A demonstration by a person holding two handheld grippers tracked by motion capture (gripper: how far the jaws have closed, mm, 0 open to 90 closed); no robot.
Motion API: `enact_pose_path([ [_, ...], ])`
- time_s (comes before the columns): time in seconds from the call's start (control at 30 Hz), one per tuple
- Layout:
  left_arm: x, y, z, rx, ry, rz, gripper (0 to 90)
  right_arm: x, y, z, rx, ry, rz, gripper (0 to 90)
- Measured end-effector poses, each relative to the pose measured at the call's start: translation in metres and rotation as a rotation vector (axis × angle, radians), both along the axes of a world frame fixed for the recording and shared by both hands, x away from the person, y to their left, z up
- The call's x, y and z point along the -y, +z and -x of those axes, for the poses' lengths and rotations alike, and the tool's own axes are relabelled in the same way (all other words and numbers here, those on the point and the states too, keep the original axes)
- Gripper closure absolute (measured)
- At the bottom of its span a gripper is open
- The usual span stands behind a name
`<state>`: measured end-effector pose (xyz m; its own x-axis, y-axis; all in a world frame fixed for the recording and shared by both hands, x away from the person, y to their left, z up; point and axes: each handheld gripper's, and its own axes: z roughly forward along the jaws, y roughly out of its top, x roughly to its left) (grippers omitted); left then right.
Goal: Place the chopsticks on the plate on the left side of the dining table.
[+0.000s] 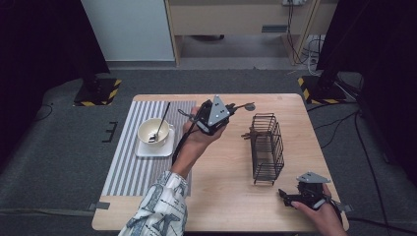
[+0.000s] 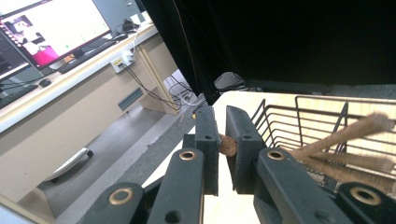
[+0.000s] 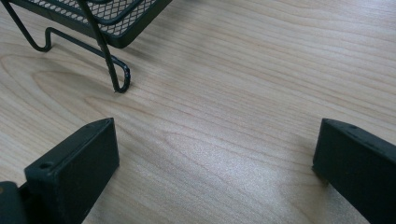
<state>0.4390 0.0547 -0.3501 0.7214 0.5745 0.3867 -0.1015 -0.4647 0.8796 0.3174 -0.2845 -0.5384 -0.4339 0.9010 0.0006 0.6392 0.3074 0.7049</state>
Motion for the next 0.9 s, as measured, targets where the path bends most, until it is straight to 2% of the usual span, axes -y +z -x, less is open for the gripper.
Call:
enact_pose_path([
  [0.1,-0.005,-0.006,0.002,0.006,0.010,-0.014,83.3,0.000,0.000,0.000,0.000,-0.001,0.000,0.2],
  [0.23,-0.011,-0.012,0.005,0.026,0.017,-0.059,83.3,0.000,0.000,0.000,0.000,-0.003,0.000,0.2],
  [0.5,-0.022,-0.022,0.008,0.066,0.037,-0.116,83.4,0.000,0.000,0.000,0.000,-0.003,-0.001,0.2],
  [0.9,-0.025,-0.042,0.013,0.117,0.021,-0.220,83.4,-0.001,0.000,0.000,0.000,-0.004,-0.001,0.2],
])
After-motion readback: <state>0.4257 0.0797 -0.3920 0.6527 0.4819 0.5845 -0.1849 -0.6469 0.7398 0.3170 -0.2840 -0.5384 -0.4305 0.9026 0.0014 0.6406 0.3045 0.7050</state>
